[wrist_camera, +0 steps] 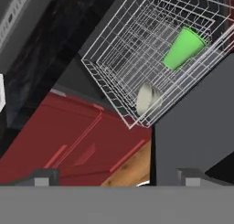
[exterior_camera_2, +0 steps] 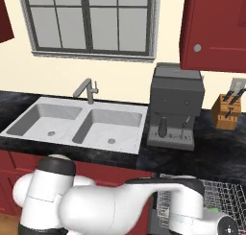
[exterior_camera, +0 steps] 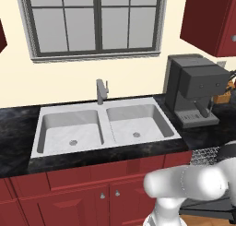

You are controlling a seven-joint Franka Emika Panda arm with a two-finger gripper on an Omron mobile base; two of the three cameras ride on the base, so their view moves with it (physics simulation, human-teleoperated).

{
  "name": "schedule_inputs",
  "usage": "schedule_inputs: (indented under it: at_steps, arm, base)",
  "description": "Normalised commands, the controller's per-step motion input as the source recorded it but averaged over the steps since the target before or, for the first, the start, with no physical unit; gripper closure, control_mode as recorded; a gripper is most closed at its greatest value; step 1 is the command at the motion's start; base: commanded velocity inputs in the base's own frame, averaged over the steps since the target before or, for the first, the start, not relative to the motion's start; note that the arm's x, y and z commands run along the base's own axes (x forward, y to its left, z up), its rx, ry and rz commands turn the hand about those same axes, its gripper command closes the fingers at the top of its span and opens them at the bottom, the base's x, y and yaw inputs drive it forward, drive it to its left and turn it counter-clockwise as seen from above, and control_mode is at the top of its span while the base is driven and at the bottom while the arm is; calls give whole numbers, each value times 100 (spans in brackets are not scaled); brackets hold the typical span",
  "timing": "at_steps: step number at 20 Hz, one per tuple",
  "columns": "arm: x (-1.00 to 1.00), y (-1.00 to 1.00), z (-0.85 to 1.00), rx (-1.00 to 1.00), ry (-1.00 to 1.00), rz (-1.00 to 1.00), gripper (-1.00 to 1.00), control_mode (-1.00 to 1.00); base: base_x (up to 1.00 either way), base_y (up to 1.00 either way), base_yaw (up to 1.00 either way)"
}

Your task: Pick up the cup and bowl from the counter, place them in the dishwasher, and close the dishwasher door.

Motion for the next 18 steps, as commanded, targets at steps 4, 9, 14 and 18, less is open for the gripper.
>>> schedule_inputs:
  at_steps: [4,9,14,18]
  arm:
    - [-34,41,0,0,-6,0,-100,-100]
    - [-49,39,5,0,-9,0,-100,-100]
    - [-41,43,1,0,-9,0,-100,-100]
    - [-44,36,2,0,-10,0,-100,-100]
  base:
    - [0,0,0]
    - [0,0,0]
    - [0,0,0]
    - [0,0,0]
